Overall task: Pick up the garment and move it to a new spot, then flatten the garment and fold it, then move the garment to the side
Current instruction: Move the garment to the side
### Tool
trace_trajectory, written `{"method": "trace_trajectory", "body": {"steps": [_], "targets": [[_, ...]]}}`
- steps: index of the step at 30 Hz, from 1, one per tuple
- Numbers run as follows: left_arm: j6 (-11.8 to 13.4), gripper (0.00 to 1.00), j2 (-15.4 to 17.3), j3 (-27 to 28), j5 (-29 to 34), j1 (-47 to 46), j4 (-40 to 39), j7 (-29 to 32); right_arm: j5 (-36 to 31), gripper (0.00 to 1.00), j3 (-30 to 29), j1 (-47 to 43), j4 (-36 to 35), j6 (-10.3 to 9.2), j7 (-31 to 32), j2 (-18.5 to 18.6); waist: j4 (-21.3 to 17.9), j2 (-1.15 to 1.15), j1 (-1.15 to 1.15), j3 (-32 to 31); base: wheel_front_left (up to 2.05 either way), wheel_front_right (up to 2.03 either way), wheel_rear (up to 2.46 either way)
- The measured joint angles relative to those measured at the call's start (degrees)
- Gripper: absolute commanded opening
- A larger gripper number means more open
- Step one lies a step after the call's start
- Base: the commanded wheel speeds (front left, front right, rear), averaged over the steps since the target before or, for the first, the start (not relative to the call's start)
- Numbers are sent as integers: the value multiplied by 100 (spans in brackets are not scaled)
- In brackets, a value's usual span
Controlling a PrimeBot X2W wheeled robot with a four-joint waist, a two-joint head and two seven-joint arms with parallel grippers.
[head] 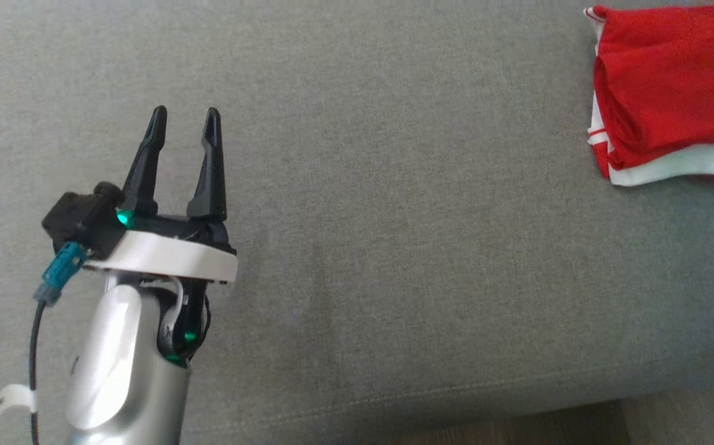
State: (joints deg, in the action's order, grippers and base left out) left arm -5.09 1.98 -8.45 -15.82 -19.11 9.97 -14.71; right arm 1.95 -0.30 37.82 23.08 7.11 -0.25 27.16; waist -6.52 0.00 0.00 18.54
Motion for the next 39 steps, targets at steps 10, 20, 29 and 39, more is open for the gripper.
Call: {"method": "trace_trajectory", "body": {"steps": [10, 20, 29, 39], "targets": [[77, 100, 1, 2, -100, 297, -12, 0, 70, 100, 109, -565, -428, 0, -414, -1140, 198, 0, 0, -522, 0, 0, 0], [214, 100, 4, -58, -204, 898, -35, 0, 99, 100, -62, -1980, -509, 0, -1295, -2339, 429, 0, 0, -1110, 0, 0, 0], [257, 100, 20, -266, -274, 1585, -69, 1, 777, 100, -127, -2880, -758, 0, -1407, -2432, 547, 0, -1, -1475, 0, 0, 0], [316, 100, 22, -151, -243, 1662, -434, 1, 813, 100, -30, -3083, -1053, 0, -1413, -2439, 487, 0, 0, -1478, 0, 0, 0]]}}
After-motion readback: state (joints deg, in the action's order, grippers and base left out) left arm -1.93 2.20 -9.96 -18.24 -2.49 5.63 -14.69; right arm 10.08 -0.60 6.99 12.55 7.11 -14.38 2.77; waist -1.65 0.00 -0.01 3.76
